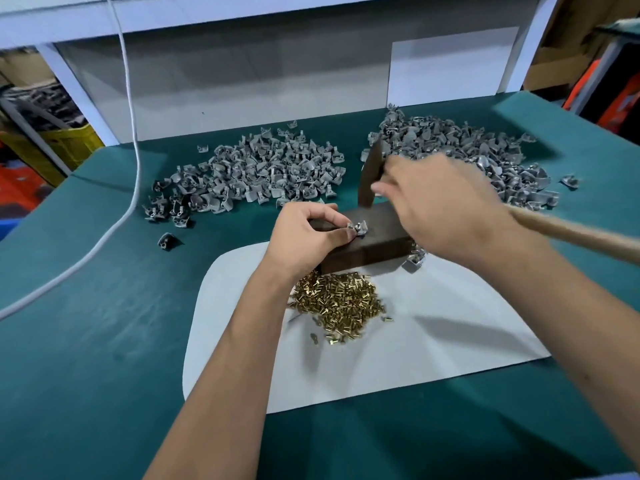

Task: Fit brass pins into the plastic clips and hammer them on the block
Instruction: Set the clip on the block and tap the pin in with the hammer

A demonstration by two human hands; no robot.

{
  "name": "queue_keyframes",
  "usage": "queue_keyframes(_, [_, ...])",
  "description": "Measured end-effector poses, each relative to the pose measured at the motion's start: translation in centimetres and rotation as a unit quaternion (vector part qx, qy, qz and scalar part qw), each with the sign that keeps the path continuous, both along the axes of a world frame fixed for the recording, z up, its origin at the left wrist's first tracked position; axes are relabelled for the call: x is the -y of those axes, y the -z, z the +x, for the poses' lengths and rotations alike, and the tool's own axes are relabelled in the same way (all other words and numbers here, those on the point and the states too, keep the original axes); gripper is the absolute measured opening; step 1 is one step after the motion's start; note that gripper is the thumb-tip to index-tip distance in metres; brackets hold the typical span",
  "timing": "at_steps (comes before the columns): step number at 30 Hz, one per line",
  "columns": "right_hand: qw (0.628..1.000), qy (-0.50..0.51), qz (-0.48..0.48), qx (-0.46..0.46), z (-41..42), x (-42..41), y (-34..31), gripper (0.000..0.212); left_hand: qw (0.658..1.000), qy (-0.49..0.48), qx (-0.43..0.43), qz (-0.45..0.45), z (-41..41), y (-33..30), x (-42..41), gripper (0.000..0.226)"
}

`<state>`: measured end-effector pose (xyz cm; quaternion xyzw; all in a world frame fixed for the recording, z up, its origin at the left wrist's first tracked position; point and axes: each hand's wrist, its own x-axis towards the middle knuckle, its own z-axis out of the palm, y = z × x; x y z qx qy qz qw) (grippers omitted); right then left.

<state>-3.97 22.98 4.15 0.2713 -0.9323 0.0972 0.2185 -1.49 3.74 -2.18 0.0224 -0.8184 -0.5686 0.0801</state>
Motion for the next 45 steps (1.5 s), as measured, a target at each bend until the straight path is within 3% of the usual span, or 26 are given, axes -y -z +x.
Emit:
queue_keyframes(2, [0.996, -0.008, -0.083, -0.014, 0.6, 0.3, 0.3, 0.024, 1.0, -0.002, -0.003, 0.003, -0.1, 0.1, 0.1, 0.012])
queue_keyframes(5, [0.994, 0.013, 0.03, 0.109, 1.2, 1.0, 1.4, 0.026, 1.0, -0.003, -0.002, 0.008, 0.0, 0.0, 0.0, 0.016])
queue_keyframes(7, [0.992, 0.022, 0.067, 0.105, 0.9, 0.5, 0.4, 0.027, 1.0, 0.0, -0.002, 0.008, 0.0, -0.1, 0.0, 0.014])
queue_keyframes(10, [1.0, 0.016, -0.019, 0.014, 0.8, 0.1, -0.2, 0.029, 1.0, 0.003, -0.002, 0.005, 0.0, -0.1, 0.0, 0.013])
queue_keyframes(12, [0.997, 0.006, -0.065, 0.041, 1.5, 0.7, 0.1, 0.029, 1.0, -0.001, -0.003, 0.008, 0.0, 0.0, 0.0, 0.016])
queue_keyframes(15, [0.991, 0.018, 0.046, 0.124, 1.5, 1.1, 0.6, 0.025, 1.0, -0.005, 0.001, 0.011, 0.0, -0.1, -0.1, 0.02])
queue_keyframes(17, [0.995, 0.011, 0.061, 0.083, 0.8, 0.7, -0.3, 0.024, 1.0, -0.005, 0.001, 0.007, 0.1, -0.2, -0.1, 0.018])
queue_keyframes(19, [1.0, 0.01, -0.01, 0.007, 0.6, 0.5, -0.6, 0.027, 1.0, -0.002, 0.003, 0.007, 0.1, -0.2, -0.1, 0.017])
queue_keyframes(21, [0.996, 0.011, -0.093, 0.007, 1.3, 0.9, -0.3, 0.027, 1.0, -0.005, 0.004, 0.009, 0.0, -0.1, 0.0, 0.018])
queue_keyframes(25, [0.989, 0.038, 0.045, 0.136, 1.5, 1.3, 0.6, 0.026, 1.0, -0.007, 0.008, 0.016, 0.1, -0.3, -0.2, 0.017])
queue_keyframes(27, [0.995, 0.034, 0.046, 0.085, 0.8, 0.6, -0.4, 0.024, 1.0, -0.007, 0.007, 0.014, 0.2, -0.3, -0.2, 0.017])
queue_keyframes(30, [0.996, 0.029, -0.083, -0.009, 0.8, 0.4, -0.5, 0.025, 1.0, -0.005, 0.007, 0.015, 0.0, -0.3, -0.1, 0.015])
queue_keyframes(35, [0.992, 0.021, 0.026, 0.119, 1.4, 0.9, 1.2, 0.023, 1.0, -0.004, 0.008, 0.011, 0.3, -0.3, -0.2, 0.015])
queue_keyframes(42, [0.992, -0.013, 0.041, 0.121, -0.3, -2.2, -0.1, 0.023, 1.0, -0.012, -0.003, 0.005, 0.3, -0.4, -0.1, 0.012])
queue_keyframes(45, [0.973, -0.088, 0.018, 0.211, -0.6, -4.4, -1.3, 0.012, 0.999, -0.007, 0.011, 0.036, 0.2, -0.4, 0.0, 0.014])
